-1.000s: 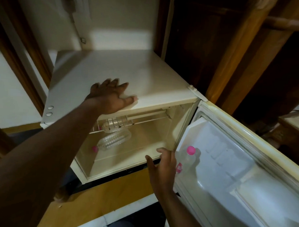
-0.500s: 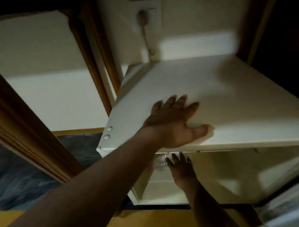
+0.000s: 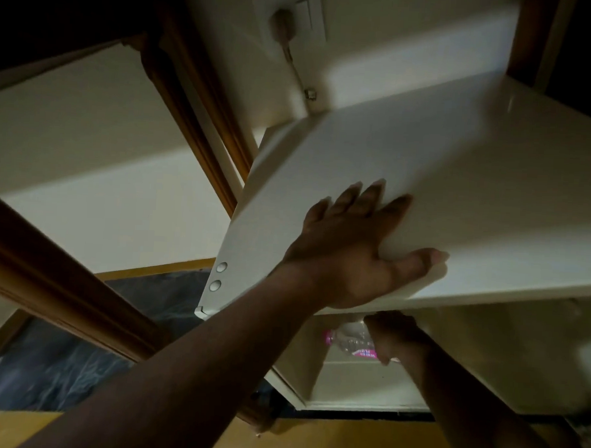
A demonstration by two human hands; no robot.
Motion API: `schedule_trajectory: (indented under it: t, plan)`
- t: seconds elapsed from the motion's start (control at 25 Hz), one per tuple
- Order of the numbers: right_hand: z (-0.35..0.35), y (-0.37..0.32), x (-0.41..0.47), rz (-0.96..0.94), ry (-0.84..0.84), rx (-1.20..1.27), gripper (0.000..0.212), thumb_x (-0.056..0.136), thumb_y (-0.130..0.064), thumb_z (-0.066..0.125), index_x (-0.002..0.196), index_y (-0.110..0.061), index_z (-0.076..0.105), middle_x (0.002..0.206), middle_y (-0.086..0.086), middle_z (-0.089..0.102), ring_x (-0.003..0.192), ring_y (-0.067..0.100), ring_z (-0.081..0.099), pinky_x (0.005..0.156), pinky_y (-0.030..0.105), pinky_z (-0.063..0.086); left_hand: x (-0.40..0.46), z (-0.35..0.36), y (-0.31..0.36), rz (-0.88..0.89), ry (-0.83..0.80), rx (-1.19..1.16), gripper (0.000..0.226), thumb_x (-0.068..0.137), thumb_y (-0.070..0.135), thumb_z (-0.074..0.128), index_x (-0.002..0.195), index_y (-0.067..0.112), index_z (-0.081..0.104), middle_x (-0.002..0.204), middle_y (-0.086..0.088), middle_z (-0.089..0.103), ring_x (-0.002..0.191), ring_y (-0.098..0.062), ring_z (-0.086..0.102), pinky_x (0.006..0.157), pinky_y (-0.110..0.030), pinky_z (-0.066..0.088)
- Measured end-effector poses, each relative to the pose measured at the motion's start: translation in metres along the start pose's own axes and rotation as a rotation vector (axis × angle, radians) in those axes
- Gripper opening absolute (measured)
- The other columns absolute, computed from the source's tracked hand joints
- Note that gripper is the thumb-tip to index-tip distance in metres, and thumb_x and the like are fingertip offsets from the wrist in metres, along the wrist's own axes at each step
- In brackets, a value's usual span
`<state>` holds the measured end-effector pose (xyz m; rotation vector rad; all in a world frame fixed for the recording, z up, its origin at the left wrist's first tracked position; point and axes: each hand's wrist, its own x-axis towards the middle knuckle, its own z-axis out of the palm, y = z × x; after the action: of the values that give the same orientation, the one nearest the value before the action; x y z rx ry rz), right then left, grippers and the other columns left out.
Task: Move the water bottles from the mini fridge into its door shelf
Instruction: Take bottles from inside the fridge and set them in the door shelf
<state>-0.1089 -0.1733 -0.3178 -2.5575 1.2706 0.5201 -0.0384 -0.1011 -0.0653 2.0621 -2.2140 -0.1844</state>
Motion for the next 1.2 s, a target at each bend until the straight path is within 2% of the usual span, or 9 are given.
schedule_trajectory:
  t: [0.12, 0.32, 0.52, 0.64, 0.72, 0.8, 0.96, 1.12, 1.2]
  plan:
    - [0.009, -0.013, -0.004, -0.031, 0.035, -0.037, 0.062, 0.078, -0.027, 0.078, 0.133, -0.013, 0.052, 0.132, 0.012, 0.052, 0.124, 0.035, 0.049, 0.102, 0.05, 0.042, 0.001, 0.0, 0.0, -0.005, -0.015, 0.0, 0.089, 0.077, 0.086, 0.024, 0.155, 0.046, 0.012, 0.168, 0.012, -0.002, 0.151, -0.008, -0.012, 0.121, -0.043, -0.004]
    - [0.017, -0.021, -0.024, -0.095, 0.156, -0.023, 0.053, 0.082, -0.023, 0.071, 0.13, -0.014, 0.05, 0.127, 0.011, 0.056, 0.118, 0.034, 0.052, 0.097, 0.044, 0.043, 0.002, 0.001, -0.001, 0.004, -0.005, -0.015, 0.089, 0.078, 0.087, 0.023, 0.156, 0.045, 0.012, 0.168, 0.008, -0.001, 0.152, -0.011, -0.008, 0.119, -0.042, -0.006]
    - [0.004, -0.016, -0.087, -0.109, 0.309, 0.147, 0.05, 0.07, -0.043, 0.071, 0.106, -0.013, 0.056, 0.105, 0.011, 0.065, 0.098, 0.032, 0.06, 0.074, 0.036, 0.041, 0.002, -0.002, -0.001, 0.001, -0.004, 0.017, 0.092, 0.076, 0.088, 0.021, 0.156, 0.043, 0.013, 0.169, 0.005, 0.002, 0.153, -0.017, -0.003, 0.121, -0.047, 0.0]
    - [0.008, -0.006, -0.147, 0.05, 0.349, 0.524, 0.058, 0.068, -0.051, 0.071, 0.112, -0.016, 0.055, 0.104, 0.003, 0.064, 0.096, 0.024, 0.06, 0.073, 0.032, 0.044, 0.002, -0.001, -0.002, 0.005, 0.013, 0.027, 0.095, 0.074, 0.09, 0.019, 0.156, 0.043, 0.015, 0.169, 0.004, 0.006, 0.153, -0.018, 0.001, 0.12, -0.047, 0.003]
    - [0.016, 0.0, -0.194, 0.187, 0.459, 0.851, 0.054, 0.065, -0.052, 0.07, 0.111, -0.026, 0.057, 0.101, -0.007, 0.066, 0.093, 0.015, 0.062, 0.072, 0.025, 0.048, 0.003, 0.0, -0.002, 0.01, 0.025, 0.033, 0.097, 0.071, 0.091, 0.018, 0.155, 0.044, 0.016, 0.168, 0.004, 0.008, 0.153, -0.019, 0.003, 0.12, -0.047, 0.004]
    - [0.025, 0.001, -0.233, 0.326, 0.625, 1.02, 0.051, 0.065, -0.051, 0.069, 0.11, -0.03, 0.06, 0.101, -0.01, 0.068, 0.092, 0.01, 0.063, 0.073, 0.025, 0.051, 0.006, 0.0, -0.004, 0.005, 0.031, 0.044, 0.097, 0.071, 0.092, 0.018, 0.155, 0.044, 0.017, 0.168, 0.004, 0.009, 0.153, -0.019, 0.004, 0.12, -0.048, 0.005]
    - [0.036, 0.008, -0.299, 0.586, 0.911, 1.114, 0.042, 0.072, -0.035, 0.078, 0.109, -0.024, 0.063, 0.101, -0.004, 0.071, 0.096, 0.015, 0.066, 0.084, 0.037, 0.054, 0.004, -0.001, -0.006, 0.035, 0.032, 0.038, 0.099, 0.072, 0.093, 0.018, 0.156, 0.041, 0.018, 0.168, 0.002, 0.009, 0.153, -0.021, 0.005, 0.12, -0.05, 0.007]
    - [0.038, 0.021, -0.348, 0.765, 1.046, 1.118, 0.053, 0.076, -0.026, 0.081, 0.123, -0.022, 0.058, 0.106, -0.013, 0.064, 0.102, 0.012, 0.06, 0.088, 0.029, 0.047, 0.004, -0.001, -0.006, 0.055, 0.051, 0.055, 0.102, 0.071, 0.094, 0.015, 0.157, 0.039, 0.019, 0.168, 0.0, 0.01, 0.153, -0.025, 0.007, 0.118, -0.052, 0.01]
    - [0.039, 0.028, -0.362, 0.811, 1.073, 1.11, 0.057, 0.077, -0.028, 0.081, 0.127, -0.015, 0.056, 0.116, -0.001, 0.067, 0.11, 0.021, 0.062, 0.095, 0.039, 0.051, 0.004, 0.0, -0.007, 0.06, 0.053, 0.051, 0.106, 0.068, 0.096, 0.013, 0.156, 0.039, 0.019, 0.168, 0.0, 0.011, 0.153, -0.025, 0.008, 0.118, -0.053, 0.011]
